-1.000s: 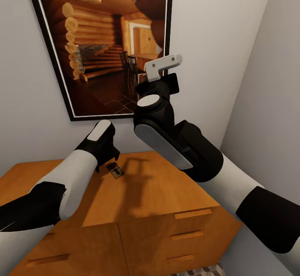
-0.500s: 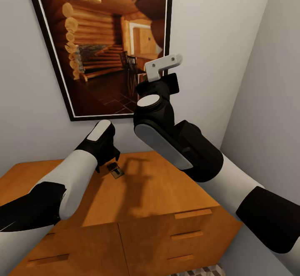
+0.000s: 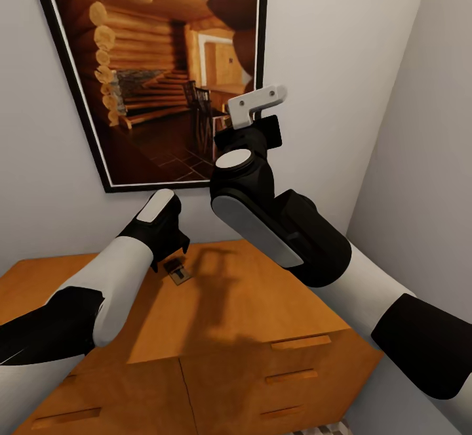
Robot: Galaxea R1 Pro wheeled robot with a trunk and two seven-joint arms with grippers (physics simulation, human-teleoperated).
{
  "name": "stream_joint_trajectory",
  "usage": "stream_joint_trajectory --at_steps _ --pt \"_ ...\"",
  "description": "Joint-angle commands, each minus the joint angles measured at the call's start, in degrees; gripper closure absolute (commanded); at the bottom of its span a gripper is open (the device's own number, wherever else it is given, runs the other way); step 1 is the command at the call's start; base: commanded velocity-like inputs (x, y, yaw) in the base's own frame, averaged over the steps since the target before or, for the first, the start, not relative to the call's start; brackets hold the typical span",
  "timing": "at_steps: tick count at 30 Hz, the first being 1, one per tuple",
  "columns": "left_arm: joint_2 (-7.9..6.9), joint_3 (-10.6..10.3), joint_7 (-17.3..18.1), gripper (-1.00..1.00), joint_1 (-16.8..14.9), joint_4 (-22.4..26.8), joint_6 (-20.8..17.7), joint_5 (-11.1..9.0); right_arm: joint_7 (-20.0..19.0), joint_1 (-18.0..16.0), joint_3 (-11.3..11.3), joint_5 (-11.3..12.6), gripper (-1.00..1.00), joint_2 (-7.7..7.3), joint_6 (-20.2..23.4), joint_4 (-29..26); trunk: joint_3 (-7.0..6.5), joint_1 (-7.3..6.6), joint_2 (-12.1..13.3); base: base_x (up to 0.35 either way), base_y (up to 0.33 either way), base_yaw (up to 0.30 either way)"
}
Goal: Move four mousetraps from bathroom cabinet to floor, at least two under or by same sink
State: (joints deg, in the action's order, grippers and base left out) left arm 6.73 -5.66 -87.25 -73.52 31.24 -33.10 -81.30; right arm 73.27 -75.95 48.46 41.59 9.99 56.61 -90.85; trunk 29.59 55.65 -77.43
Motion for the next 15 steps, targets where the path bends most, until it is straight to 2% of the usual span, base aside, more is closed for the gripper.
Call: stream_joint_trajectory --at_steps 1,15 --pt "-0.05 -0.32 -0.40 -1.00 -0.04 0.05 -0.61 -0.44 0.55 -0.09 0.05 0.60 1.00 0.01 0.28 -0.03 0.07 0.00 -0.04 0.020 -0.014 0.000" --pt "-0.17 -0.32 0.45 -1.00 -0.04 0.11 -1.05 -0.44 0.55 -0.11 0.05 0.59 1.00 0.01 0.27 -0.03 0.07 0.00 -0.04 0.018 -0.004 0.000"
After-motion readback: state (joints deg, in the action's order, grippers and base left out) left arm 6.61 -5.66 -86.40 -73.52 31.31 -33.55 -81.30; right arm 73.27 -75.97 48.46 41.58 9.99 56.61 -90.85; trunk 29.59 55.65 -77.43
